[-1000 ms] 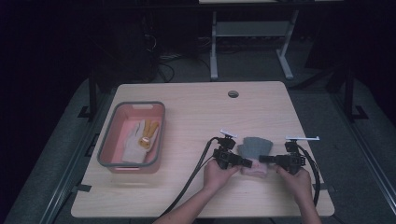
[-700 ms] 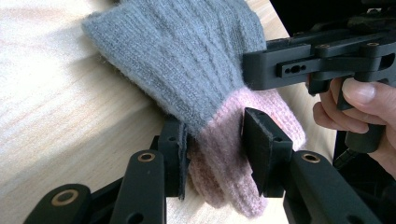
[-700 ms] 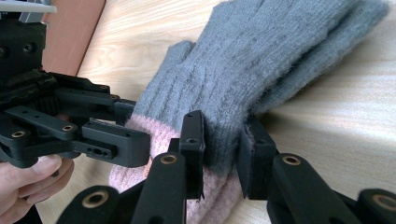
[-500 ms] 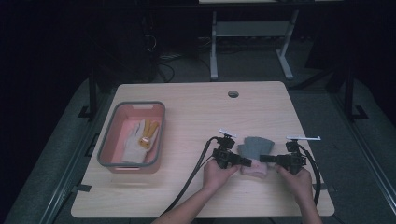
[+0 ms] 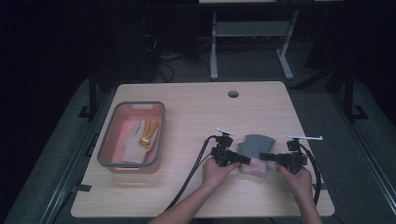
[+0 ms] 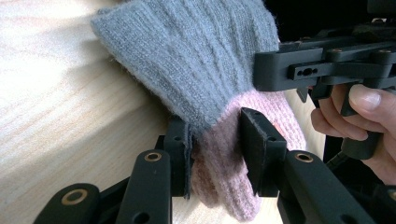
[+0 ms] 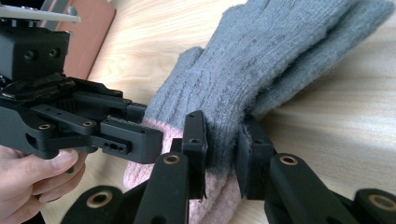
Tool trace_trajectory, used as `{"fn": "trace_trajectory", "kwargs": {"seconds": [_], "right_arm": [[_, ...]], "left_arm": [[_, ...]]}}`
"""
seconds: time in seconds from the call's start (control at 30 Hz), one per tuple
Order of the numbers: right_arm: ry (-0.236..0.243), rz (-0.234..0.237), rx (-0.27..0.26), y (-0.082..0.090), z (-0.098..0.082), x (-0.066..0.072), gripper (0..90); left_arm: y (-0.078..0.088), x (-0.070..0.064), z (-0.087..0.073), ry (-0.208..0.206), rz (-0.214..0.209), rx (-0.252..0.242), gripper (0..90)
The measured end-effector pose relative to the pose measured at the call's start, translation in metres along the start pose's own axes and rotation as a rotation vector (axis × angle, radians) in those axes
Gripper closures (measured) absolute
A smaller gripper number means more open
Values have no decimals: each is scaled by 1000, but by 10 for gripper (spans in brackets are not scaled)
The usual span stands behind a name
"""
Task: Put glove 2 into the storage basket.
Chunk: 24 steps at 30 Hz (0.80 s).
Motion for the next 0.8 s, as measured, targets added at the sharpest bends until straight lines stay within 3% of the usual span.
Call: {"fn": "trace_trajectory", "kwargs": {"seconds": [0.33,0.6,0.8], "right_arm": [[8,30,-32,5,1,11,756],[33,60,-47,5,2,26,756],[59,86,-55,4,7,41,756]], "left_arm": [[16,-8,1,-32,-4,-19,655],[34,-11,-3,-38,-15,-42,656],[52,-14,-2,-70,-17,-55,656]]}}
Point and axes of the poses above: each handheld gripper's, and its own axes: y roughly backward along the jaws, z roughly out of its top, x roughly to its left, the point moved 4 cm from there along -y, roughly forward along the jaws, and after that the axes turned 8 degrees about -z, right-handed, at the moved point
